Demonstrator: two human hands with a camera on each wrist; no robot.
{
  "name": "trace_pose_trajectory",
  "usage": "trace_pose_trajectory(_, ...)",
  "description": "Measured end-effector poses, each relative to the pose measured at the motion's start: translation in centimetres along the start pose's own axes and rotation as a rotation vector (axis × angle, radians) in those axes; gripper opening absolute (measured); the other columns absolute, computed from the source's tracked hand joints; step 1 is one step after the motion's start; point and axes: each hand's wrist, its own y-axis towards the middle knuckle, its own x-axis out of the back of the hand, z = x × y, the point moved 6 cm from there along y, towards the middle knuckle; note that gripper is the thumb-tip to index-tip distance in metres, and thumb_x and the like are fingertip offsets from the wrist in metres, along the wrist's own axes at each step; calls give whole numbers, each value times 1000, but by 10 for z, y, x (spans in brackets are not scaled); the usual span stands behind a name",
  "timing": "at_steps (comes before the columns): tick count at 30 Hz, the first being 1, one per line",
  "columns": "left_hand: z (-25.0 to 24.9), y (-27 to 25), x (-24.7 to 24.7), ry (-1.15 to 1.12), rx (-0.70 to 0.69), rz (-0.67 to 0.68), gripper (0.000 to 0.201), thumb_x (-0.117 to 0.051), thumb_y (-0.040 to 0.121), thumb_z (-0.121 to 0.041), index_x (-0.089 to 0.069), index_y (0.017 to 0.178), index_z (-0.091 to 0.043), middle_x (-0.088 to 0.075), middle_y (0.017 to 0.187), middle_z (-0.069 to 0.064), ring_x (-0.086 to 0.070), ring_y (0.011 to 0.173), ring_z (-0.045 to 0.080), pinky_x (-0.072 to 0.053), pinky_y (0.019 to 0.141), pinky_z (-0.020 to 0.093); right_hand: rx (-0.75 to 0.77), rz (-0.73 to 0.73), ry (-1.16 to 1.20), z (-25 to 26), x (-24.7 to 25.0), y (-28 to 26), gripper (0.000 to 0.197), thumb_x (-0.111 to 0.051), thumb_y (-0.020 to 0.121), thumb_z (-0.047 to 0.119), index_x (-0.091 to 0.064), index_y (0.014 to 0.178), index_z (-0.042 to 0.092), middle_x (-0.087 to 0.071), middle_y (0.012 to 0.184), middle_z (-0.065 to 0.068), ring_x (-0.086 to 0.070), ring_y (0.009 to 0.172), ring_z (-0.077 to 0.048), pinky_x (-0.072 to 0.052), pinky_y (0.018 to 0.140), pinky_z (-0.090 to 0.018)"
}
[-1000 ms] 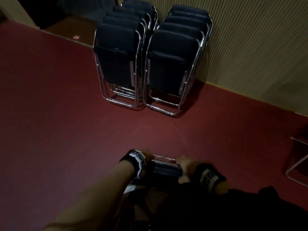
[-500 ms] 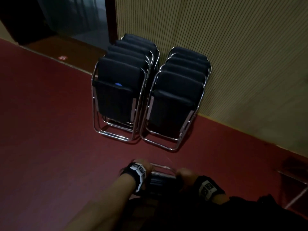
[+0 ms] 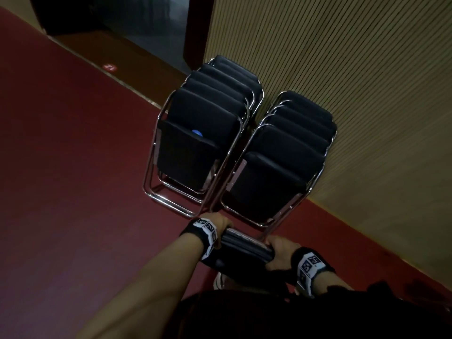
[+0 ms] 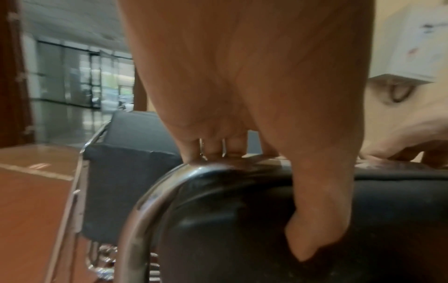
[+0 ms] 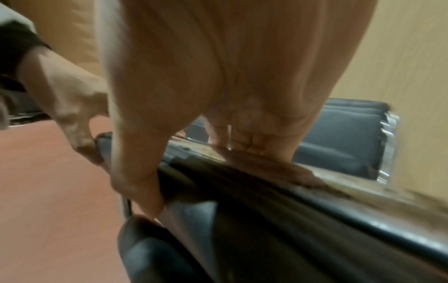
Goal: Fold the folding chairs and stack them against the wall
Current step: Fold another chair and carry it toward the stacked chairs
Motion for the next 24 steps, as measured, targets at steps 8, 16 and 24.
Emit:
trace_pose_trajectory(8, 36, 34, 25, 85, 76, 126, 50, -86, 55, -25, -63, 98, -34, -72, 91, -5, -72, 80, 23, -56, 65, 28, 89, 29, 24, 12, 27, 65, 67, -84, 71, 41, -52, 126, 20, -56, 132, -4, -57, 116, -23, -48, 95, -31)
trace_pose_trajectory(16, 28, 140, 82, 160, 68, 47, 61, -82, 67, -33, -60, 123, -41, -69, 116, -2, -66, 109, 27, -57, 91, 43, 82, 2, 121, -54, 89, 125, 45, -79, 73, 43, -53, 104, 26, -58, 114, -1, -59, 103, -18, -51, 86, -30)
trace_pose_trajectory(24, 49, 221, 153, 166, 260, -203, 78, -64, 87, -48, -25, 154, -42, -35, 153, 9, -30, 143, 34, -22, 119, 58, 135, -62, 204, -115, 196, 227, 50, -79, 68, 49, -60, 108, 26, -64, 106, 3, -63, 95, -16, -54, 83, -30)
